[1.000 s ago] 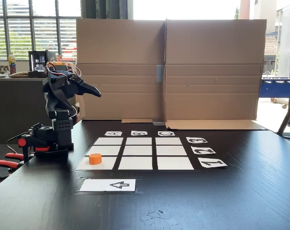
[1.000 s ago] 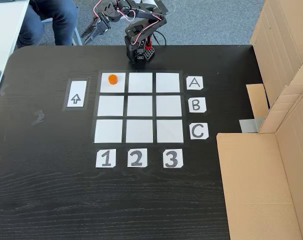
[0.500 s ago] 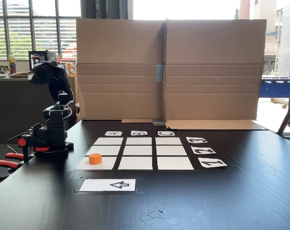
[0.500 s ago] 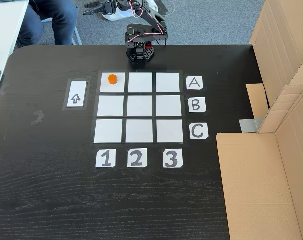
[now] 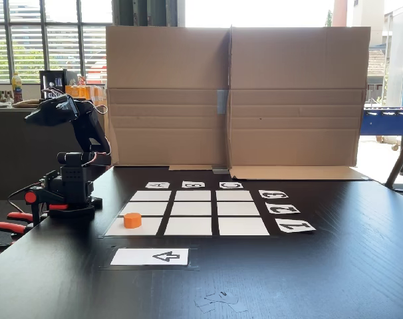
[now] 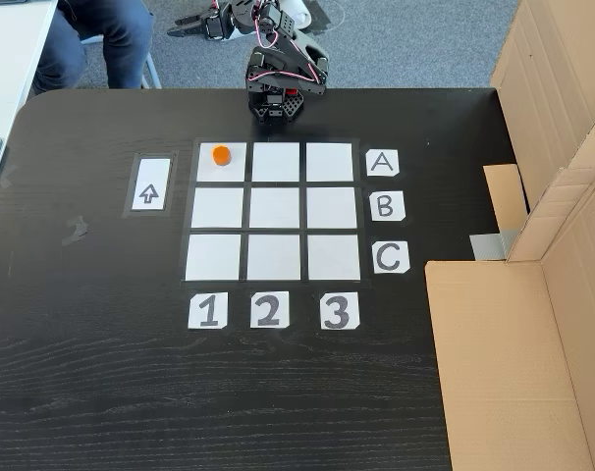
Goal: Pick up the round, orange token and place it in the grid on square A1.
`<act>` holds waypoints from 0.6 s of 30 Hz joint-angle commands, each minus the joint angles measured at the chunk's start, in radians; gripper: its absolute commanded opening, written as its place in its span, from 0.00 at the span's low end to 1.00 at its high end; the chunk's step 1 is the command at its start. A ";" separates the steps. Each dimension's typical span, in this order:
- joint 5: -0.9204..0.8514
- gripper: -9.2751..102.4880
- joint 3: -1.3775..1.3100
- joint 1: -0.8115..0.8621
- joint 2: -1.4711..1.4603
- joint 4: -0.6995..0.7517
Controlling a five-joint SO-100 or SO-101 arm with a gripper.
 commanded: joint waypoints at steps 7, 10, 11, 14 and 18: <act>-0.012 0.19 0.202 0.023 0.006 -0.003; -0.043 0.18 0.282 0.029 0.006 -0.005; -0.048 0.17 0.291 0.029 0.006 -0.005; -0.051 0.13 0.293 0.034 0.006 -0.002; -0.147 0.08 0.302 0.041 0.006 0.006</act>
